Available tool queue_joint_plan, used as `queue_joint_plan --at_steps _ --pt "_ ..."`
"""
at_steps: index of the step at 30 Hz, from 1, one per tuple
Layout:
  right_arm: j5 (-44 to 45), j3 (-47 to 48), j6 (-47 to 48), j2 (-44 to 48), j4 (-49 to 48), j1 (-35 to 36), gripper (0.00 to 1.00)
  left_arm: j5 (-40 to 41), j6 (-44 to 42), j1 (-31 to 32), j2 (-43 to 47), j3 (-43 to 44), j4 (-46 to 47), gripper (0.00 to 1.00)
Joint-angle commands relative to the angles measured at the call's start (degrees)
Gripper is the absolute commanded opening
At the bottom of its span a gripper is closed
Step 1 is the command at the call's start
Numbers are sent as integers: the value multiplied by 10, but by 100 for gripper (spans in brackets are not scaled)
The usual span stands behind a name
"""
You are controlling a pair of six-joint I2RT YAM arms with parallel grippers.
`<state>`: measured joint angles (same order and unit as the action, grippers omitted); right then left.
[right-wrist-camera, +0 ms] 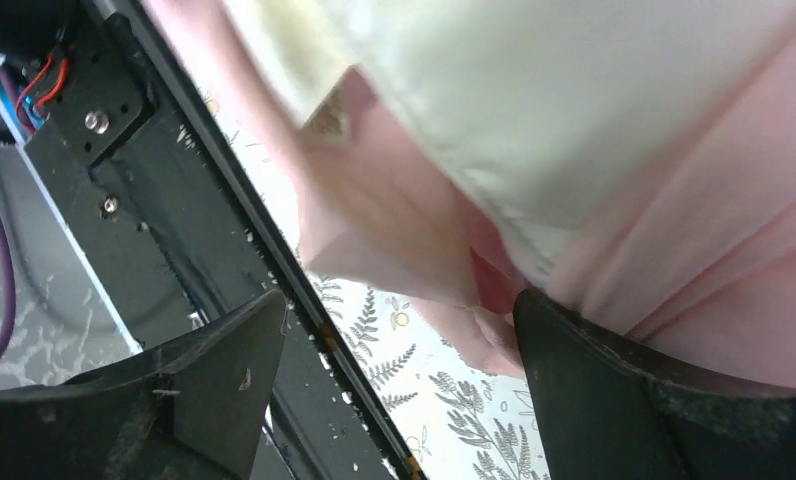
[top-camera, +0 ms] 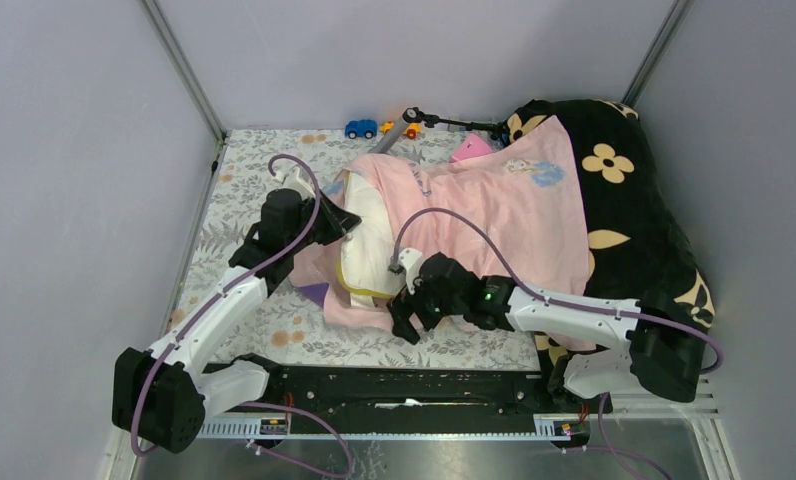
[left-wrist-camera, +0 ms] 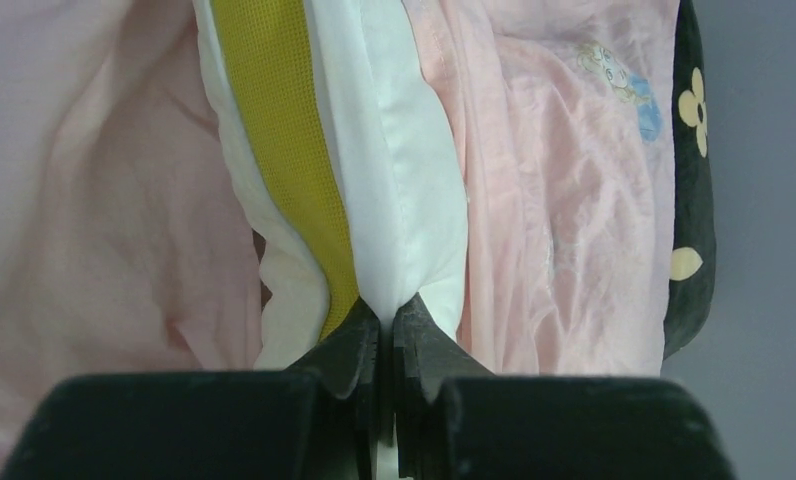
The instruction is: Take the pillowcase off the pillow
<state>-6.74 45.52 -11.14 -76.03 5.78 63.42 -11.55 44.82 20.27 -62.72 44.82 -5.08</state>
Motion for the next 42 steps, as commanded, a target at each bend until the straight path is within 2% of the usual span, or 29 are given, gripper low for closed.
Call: queue_joint_plan --at_steps 1,3,7,9,12,14,15,17,20,23,25,27,30,36,42 --pt "-81 -4 -29 -10 -9 -38 90 -6 3 -6 25 42 65 0" --pt "-76 4 -36 -14 -19 -39 90 -10 4 -6 30 45 55 0" --pt "43 32 -61 -46 22 -51 88 -6 1 -7 54 49 32 0" --pt "92 34 -88 -59 44 -77 87 6 -7 -7 71 58 9 0" --pt "220 15 -136 -58 65 -119 95 45 -22 -8 91 82 -47 0" --pt "288 -12 -174 -40 66 -154 93 71 -32 -7 101 99 -83 0" --pt "290 -25 -185 -26 61 -177 91 82 -36 -7 105 104 -96 0" --pt "293 -48 -193 14 37 -203 90 91 -41 -8 112 105 -106 0" --pt "269 -65 -149 95 -17 -204 90 63 -36 -8 118 76 -90 0" --pt "194 -60 -96 138 -78 -205 91 -1 4 -7 113 9 -7 0" --pt "170 -35 -72 134 -92 -205 92 -57 43 -4 96 -46 74 0" --pt "157 8 -49 99 -87 -205 92 -83 60 8 68 -74 106 0" --pt "138 86 -21 30 -73 -204 93 -79 46 32 47 -89 107 0" --pt "96 218 14 -96 -84 -204 93 -52 36 46 73 -140 108 0" --pt "8 365 43 -243 -17 -204 89 -35 21 49 83 -171 105 0"
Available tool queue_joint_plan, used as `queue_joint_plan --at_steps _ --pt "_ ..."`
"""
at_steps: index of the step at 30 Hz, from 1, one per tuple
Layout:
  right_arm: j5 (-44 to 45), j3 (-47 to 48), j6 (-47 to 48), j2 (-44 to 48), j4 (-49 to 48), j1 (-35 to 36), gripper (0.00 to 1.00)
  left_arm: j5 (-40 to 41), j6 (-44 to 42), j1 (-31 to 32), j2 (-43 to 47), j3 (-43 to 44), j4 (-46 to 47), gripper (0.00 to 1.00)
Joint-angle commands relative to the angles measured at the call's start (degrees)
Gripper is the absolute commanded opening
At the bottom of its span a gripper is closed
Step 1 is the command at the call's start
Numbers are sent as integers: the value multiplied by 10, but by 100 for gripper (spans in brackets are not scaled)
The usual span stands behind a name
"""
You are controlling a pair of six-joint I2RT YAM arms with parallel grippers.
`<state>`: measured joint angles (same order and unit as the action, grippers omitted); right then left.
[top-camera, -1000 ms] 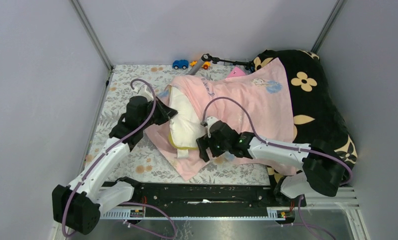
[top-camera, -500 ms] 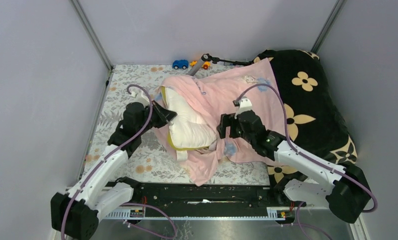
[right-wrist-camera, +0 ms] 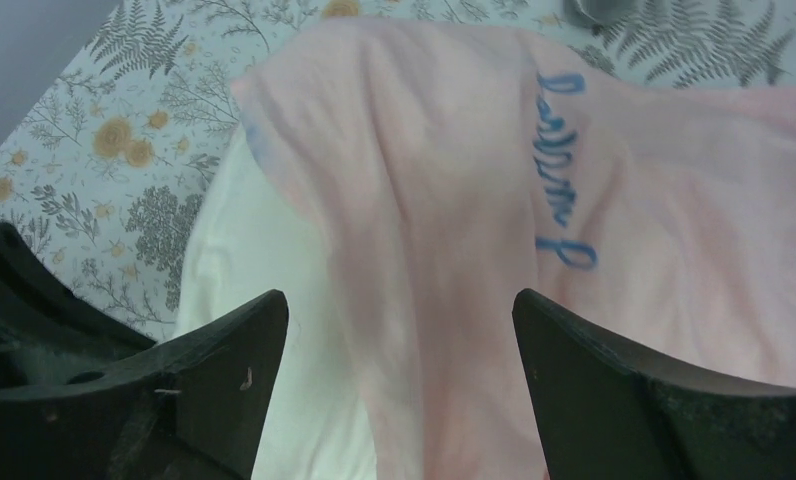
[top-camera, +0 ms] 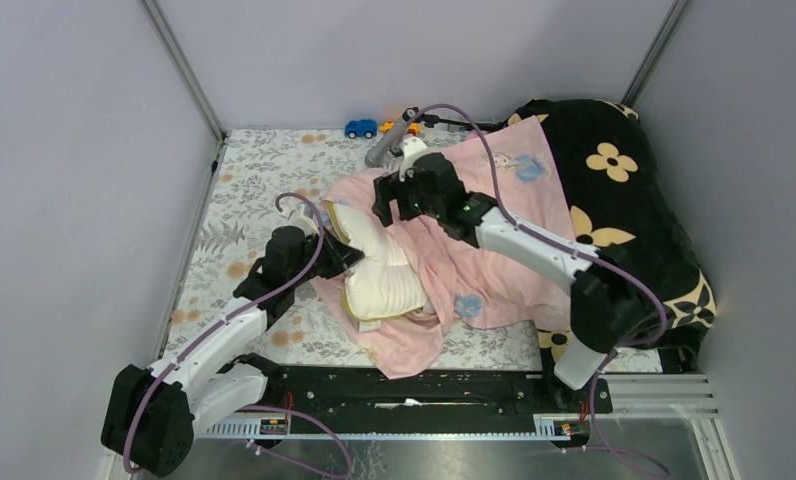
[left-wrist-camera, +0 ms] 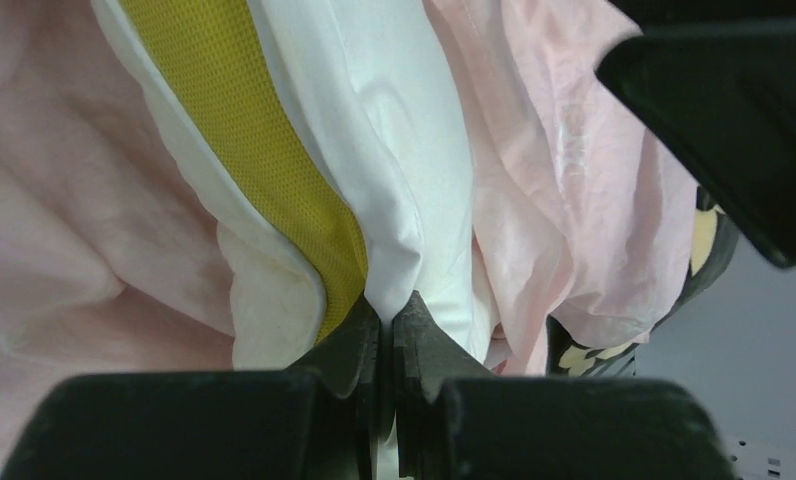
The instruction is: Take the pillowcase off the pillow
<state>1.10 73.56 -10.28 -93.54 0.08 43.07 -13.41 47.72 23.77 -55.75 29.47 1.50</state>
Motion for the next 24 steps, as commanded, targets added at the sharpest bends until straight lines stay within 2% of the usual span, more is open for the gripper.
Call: queue_joint_plan --at_steps 1,6,9,14,18,21,24 --pt "-71 103 36 -84 47 1 89 -13 -10 15 15 -20 38 0" --pt "-52 160 64 -144 66 16 89 -9 -16 17 21 -30 39 0" --pt "27 195 88 -182 88 35 89 -12 -21 17 22 -30 37 0" --pt "158 259 76 -240 96 37 72 -32 -28 17 26 -25 32 0" --pt "247 346 68 -299 140 32 47 -42 -38 18 47 -11 12 0" --pt "273 364 60 -319 161 19 39 -21 -53 18 80 15 -42 0" --pt "298 355 42 -316 178 -3 36 19 -77 18 119 52 -111 0"
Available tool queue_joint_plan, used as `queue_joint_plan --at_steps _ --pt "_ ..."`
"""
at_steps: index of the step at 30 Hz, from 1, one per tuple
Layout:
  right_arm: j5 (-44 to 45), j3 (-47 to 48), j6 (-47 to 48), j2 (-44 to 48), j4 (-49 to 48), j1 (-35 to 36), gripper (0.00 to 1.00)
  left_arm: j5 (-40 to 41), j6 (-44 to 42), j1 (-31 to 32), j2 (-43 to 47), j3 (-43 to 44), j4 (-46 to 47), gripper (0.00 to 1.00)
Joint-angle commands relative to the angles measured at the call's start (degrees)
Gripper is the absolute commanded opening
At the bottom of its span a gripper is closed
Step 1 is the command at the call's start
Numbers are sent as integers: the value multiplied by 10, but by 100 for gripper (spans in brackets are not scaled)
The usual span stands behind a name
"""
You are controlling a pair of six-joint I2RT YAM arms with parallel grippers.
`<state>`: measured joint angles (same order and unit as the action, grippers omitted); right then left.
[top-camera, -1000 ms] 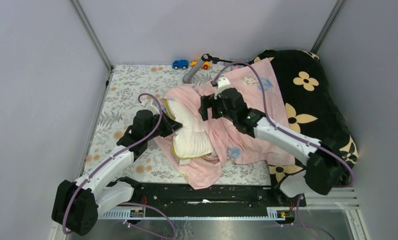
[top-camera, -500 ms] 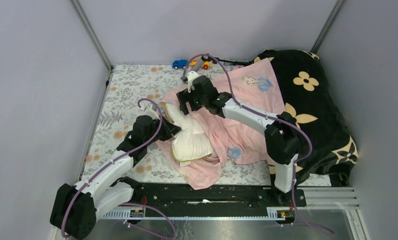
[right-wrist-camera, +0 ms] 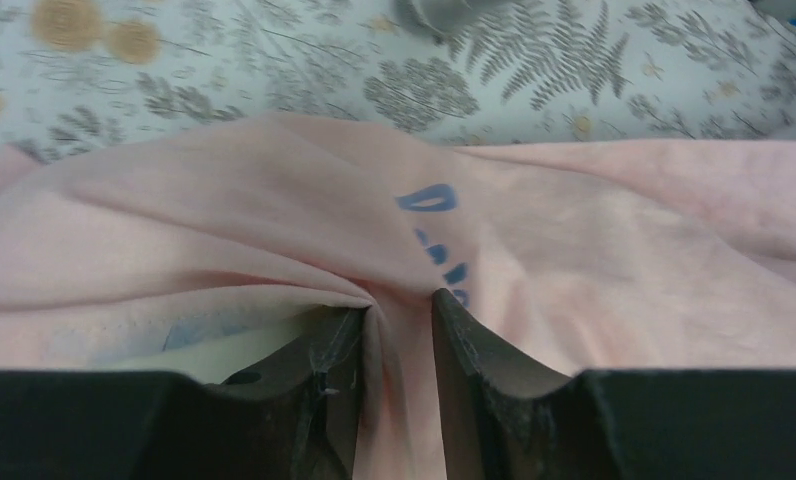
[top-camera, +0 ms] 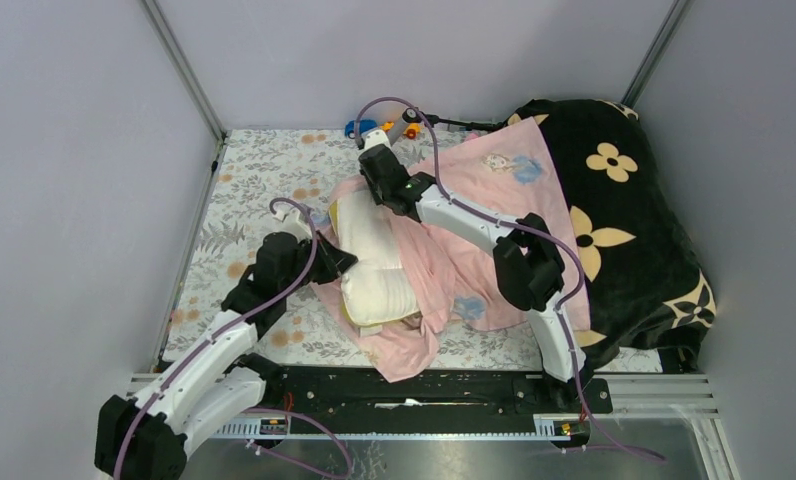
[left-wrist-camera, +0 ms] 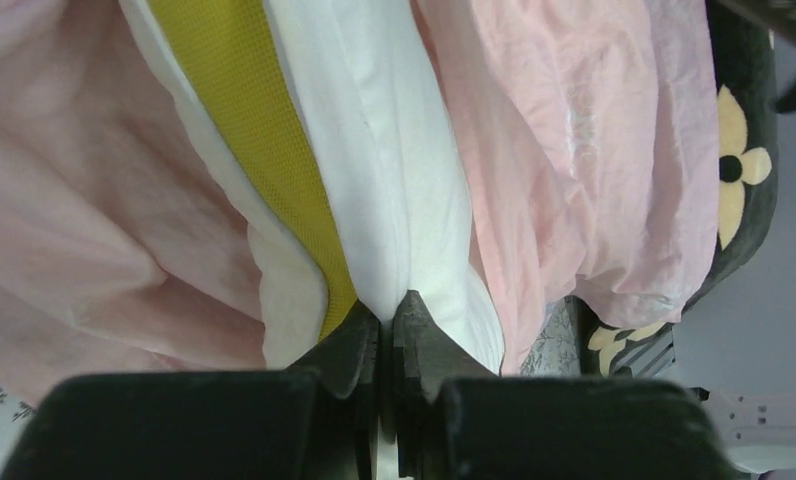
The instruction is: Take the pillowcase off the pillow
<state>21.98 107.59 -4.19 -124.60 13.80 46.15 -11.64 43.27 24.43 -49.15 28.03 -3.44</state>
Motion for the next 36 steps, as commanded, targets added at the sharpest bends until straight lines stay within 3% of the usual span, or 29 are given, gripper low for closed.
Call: queue_joint_plan --at_steps 1,8,13,16,22,25,26,30,33,35,36 --pt "93 6 -24 -1 42 -43 36 18 -40 12 66 79 -82 0" --pt "99 -29 -34 20 75 -121 40 147 -80 11 142 180 -199 0" --pt "70 -85 -61 52 71 -171 42 194 -101 10 177 226 -217 0" --pt "26 -94 -64 62 71 -186 45 167 -109 10 189 218 -193 0" --pt "-147 -119 -79 95 31 -183 49 38 -106 11 152 185 -122 0" --pt "-156 -134 -83 104 34 -177 52 52 -102 11 152 183 -106 0" --pt "-153 -144 -85 115 34 -176 55 79 -101 11 150 188 -114 0" --pt "-154 -194 -88 162 34 -175 87 206 -97 10 111 218 -185 0" --pt "-174 -201 -74 184 66 -146 96 182 -91 10 80 213 -177 0" --pt "-120 -187 -55 187 104 -100 99 159 -86 11 62 200 -162 8" --pt "-94 -186 -51 191 113 -76 99 156 -83 11 54 194 -159 20"
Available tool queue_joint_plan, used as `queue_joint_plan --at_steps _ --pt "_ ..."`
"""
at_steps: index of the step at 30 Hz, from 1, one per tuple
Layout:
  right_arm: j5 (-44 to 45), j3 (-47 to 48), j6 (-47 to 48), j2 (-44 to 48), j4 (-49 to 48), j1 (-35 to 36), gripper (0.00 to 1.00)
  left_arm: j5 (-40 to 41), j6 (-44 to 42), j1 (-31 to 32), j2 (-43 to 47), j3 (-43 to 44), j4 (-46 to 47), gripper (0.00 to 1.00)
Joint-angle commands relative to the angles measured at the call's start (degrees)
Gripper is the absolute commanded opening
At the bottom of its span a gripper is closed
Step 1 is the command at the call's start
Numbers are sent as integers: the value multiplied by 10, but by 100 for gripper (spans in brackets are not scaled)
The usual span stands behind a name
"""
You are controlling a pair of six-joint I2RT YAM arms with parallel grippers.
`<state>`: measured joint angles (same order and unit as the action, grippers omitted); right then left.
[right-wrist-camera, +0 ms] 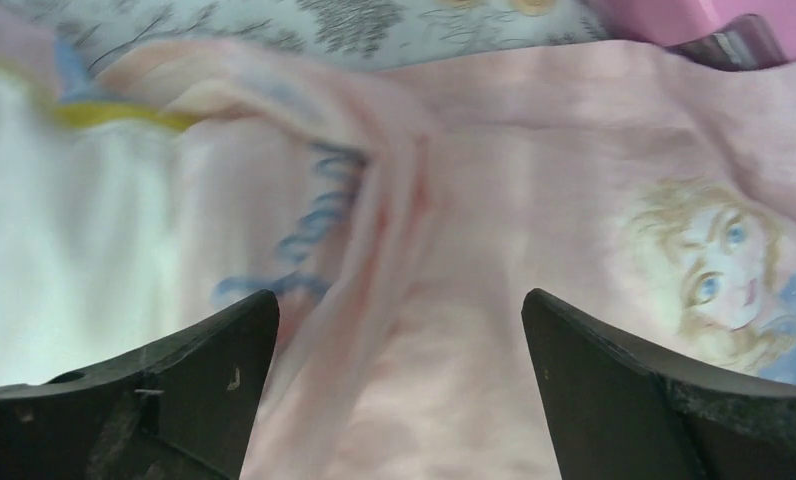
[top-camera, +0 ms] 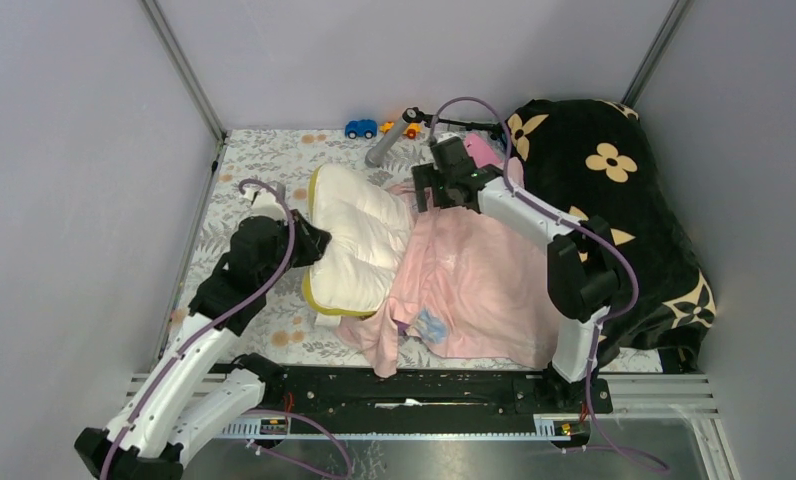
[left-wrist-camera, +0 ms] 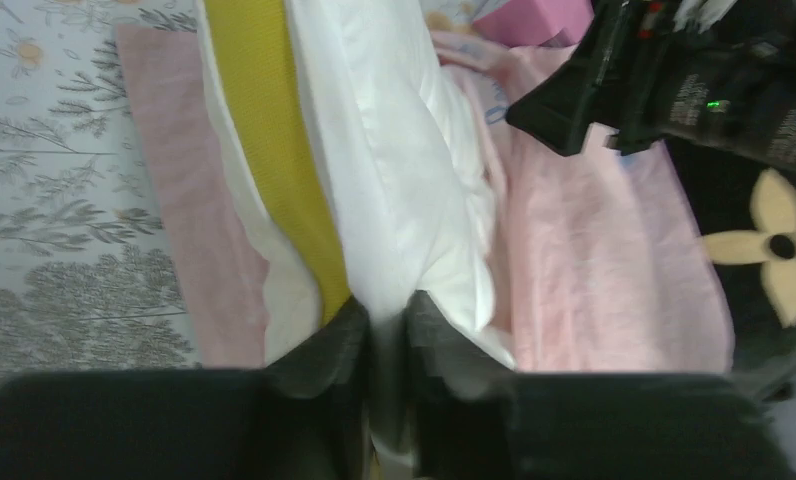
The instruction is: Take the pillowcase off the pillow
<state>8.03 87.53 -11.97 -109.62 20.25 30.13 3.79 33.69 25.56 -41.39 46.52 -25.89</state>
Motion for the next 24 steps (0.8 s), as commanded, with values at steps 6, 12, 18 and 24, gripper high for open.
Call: queue_joint_plan --at_steps 6,12,18,24 --pt "28 -36 -4 95 40 142 100 82 47 -1 -102 10 -7 99" --pt "17 -103 -36 124 37 167 100 176 119 -1 -163 -11 -56 99" --pt "40 -161 -53 120 37 167 100 201 181 -1 -245 -35 -54 99" --pt "11 -218 -72 160 4 167 69 110 172 -5 -294 -93 61 76"
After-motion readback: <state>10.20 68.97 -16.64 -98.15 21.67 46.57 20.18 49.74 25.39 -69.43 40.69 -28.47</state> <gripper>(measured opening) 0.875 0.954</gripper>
